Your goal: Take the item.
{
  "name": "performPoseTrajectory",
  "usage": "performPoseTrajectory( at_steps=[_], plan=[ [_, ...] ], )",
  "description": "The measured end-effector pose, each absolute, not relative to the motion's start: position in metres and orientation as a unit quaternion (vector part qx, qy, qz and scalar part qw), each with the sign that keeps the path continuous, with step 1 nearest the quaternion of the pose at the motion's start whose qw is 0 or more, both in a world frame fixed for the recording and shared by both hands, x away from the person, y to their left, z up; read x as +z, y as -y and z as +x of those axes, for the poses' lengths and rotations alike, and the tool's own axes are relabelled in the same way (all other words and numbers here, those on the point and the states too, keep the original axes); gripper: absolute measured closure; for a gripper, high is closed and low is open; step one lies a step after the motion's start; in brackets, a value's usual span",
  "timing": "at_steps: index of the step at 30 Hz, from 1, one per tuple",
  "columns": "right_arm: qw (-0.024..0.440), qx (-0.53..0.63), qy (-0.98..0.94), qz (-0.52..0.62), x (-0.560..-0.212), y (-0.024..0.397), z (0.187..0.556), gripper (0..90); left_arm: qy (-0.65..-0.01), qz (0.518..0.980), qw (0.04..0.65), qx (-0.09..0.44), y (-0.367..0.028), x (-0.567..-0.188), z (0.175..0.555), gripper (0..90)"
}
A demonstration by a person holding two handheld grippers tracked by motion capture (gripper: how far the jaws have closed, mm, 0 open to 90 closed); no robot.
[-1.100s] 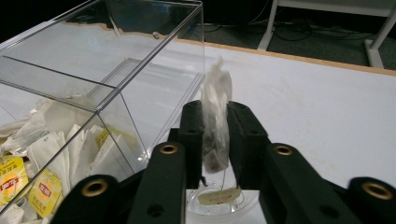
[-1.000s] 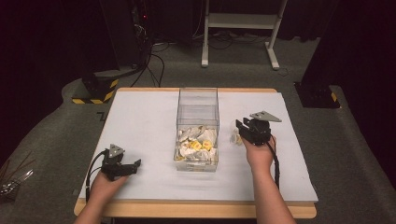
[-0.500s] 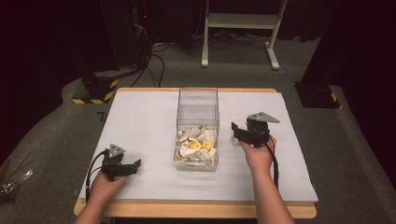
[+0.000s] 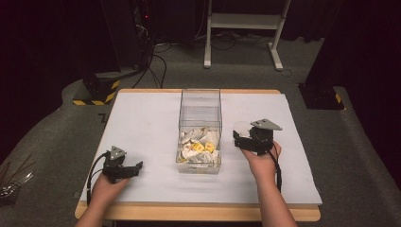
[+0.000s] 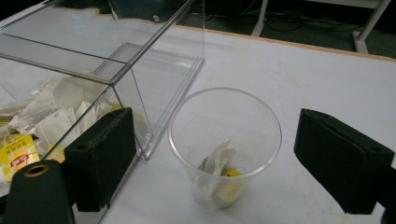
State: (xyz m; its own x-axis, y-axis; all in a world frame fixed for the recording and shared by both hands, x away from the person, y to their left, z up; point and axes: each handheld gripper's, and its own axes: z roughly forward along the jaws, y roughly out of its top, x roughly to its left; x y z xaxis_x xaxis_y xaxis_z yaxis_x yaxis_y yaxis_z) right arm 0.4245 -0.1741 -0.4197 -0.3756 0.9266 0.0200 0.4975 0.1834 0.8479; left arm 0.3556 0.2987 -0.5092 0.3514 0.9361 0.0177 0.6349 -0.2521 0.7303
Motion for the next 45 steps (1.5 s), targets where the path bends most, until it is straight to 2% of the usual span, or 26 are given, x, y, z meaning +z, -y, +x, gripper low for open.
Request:
performPoseTrajectory(
  at_steps=[20, 29, 45],
  plan=[
    [0.27, 0.407, -0.726, 0.483, -0.434, 0.174, 0.388, 12.8, -0.521, 0.755, 0.323, 0.23, -0.298, -0.509, 0.356, 14.0],
    [0.263, 0.388, -0.744, 0.475, -0.454, 0.168, 0.374, 12.8, -0.521, 0.755, 0.324, 0.232, -0.298, -0.509, 0.356, 14.0],
    [0.236, 0.319, -0.768, 0.504, -0.498, 0.187, 0.369, 12.2, -0.522, 0.755, 0.324, 0.23, -0.298, -0.509, 0.356, 14.0]
  ],
)
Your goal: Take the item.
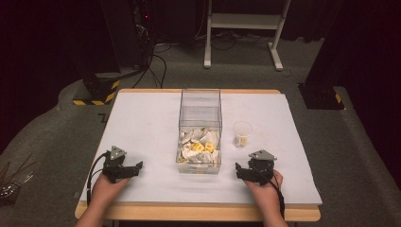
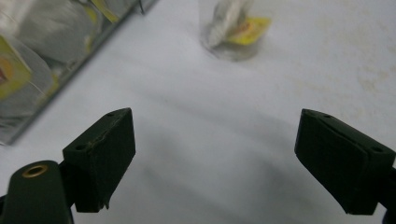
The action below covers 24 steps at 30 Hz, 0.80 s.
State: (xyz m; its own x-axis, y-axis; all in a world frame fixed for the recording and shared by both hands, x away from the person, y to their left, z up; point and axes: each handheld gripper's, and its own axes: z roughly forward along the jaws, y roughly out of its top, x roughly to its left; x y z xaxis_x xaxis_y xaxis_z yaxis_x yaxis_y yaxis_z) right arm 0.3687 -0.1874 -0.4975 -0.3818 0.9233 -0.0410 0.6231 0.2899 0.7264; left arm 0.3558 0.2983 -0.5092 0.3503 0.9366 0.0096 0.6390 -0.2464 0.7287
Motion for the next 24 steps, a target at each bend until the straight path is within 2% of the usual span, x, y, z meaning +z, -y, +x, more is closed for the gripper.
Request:
performPoseTrajectory(
  at_steps=[4, 24],
  plan=[
    [0.221, 0.31, -0.766, 0.517, -0.5046, 0.1934, 0.3691, 11.9, -0.521, 0.755, 0.324, 0.23, -0.2984, -0.5092, 0.3557, 14.0],
    [0.23, 0.311, -0.765, 0.514, -0.5053, 0.1922, 0.3675, 12.7, -0.522, 0.754, 0.325, 0.23, -0.2981, -0.5094, 0.3559, 14.0]
  ],
)
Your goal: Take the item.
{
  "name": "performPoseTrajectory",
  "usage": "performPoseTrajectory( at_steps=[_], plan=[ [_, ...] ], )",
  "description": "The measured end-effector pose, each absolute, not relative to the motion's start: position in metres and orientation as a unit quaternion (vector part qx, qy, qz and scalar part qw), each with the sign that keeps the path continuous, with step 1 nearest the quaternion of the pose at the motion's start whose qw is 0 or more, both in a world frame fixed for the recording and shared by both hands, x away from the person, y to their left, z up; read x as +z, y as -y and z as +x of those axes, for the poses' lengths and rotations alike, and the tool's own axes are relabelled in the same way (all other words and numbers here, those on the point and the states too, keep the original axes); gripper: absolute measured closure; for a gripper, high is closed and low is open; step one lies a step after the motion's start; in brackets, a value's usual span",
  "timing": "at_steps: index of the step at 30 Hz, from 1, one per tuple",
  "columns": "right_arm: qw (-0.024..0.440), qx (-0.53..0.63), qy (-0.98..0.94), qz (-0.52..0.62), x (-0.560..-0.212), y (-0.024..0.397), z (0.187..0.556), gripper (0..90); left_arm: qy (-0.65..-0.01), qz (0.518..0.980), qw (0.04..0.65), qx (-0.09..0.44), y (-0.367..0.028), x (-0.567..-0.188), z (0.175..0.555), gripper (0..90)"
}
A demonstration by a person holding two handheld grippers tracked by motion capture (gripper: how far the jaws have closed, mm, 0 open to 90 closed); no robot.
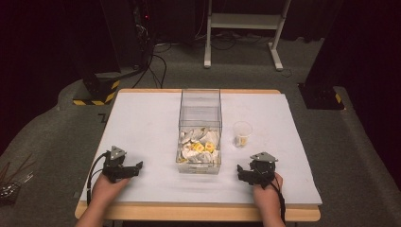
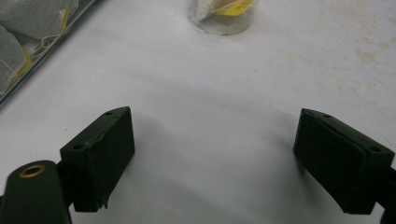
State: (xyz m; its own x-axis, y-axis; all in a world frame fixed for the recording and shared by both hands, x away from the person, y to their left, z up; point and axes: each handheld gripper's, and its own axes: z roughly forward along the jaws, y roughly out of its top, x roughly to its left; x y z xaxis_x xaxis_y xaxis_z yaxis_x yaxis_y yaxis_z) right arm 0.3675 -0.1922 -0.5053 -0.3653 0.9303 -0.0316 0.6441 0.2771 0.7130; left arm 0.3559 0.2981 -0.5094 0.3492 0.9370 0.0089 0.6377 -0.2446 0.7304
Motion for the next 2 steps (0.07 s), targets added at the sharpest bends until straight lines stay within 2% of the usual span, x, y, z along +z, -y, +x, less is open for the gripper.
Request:
performPoseTrajectory(
  at_steps=[2],
  plan=[
    [0.224, 0.314, -0.765, 0.516, -0.5053, 0.1929, 0.3679, 12.6, -0.522, 0.754, 0.325, 0.23, -0.2981, -0.5093, 0.356, 13.9]
  ],
)
